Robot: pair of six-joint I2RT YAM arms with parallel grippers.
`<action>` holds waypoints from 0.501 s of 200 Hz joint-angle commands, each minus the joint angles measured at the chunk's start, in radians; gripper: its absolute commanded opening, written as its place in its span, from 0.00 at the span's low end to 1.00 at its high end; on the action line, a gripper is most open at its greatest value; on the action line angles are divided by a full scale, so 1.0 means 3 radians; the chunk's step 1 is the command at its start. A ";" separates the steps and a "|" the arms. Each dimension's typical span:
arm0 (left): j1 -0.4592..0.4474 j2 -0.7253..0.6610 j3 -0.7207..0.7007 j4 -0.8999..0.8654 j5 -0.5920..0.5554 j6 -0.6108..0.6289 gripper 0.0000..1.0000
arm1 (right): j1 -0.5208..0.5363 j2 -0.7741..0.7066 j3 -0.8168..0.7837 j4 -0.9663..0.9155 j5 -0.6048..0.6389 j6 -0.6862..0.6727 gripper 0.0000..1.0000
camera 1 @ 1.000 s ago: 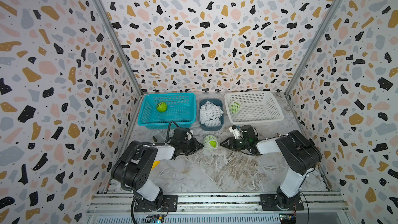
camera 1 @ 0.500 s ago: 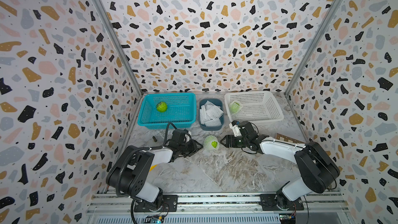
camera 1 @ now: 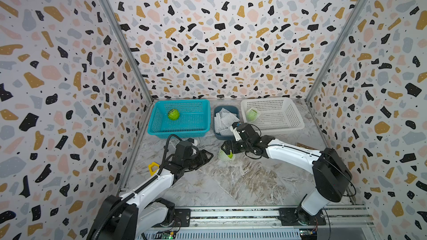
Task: Sleeve custard apples in foam nets
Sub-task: Put on the foam net on the custard apple.
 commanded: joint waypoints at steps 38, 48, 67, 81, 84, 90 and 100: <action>0.0011 -0.0203 -0.0117 -0.0260 -0.0109 0.0024 0.64 | 0.0077 0.0537 0.0495 -0.0519 0.0286 -0.0005 0.92; 0.0012 -0.0207 -0.0132 -0.0248 -0.0104 0.0021 0.64 | 0.0083 0.0607 0.0539 -0.0532 0.0324 -0.0020 0.90; 0.0011 -0.0201 -0.0160 -0.0223 -0.0096 0.0016 0.64 | 0.0106 0.0708 0.0621 -0.0580 0.0413 -0.0051 0.87; 0.0009 -0.0188 -0.0165 -0.0216 -0.0092 0.0015 0.64 | 0.0130 0.0770 0.0655 -0.0598 0.0464 -0.0081 0.86; 0.0012 -0.0185 -0.0166 -0.0214 -0.0095 0.0015 0.64 | 0.0134 0.0786 0.0662 -0.0603 0.0474 -0.0088 0.86; 0.0007 -0.0180 -0.0170 -0.0214 -0.0093 0.0016 0.64 | 0.0140 0.0817 0.0676 -0.0621 0.0490 -0.0101 0.86; 0.0013 -0.0178 -0.0175 -0.0207 -0.0096 0.0015 0.64 | 0.0149 0.0858 0.0689 -0.0630 0.0488 -0.0124 0.85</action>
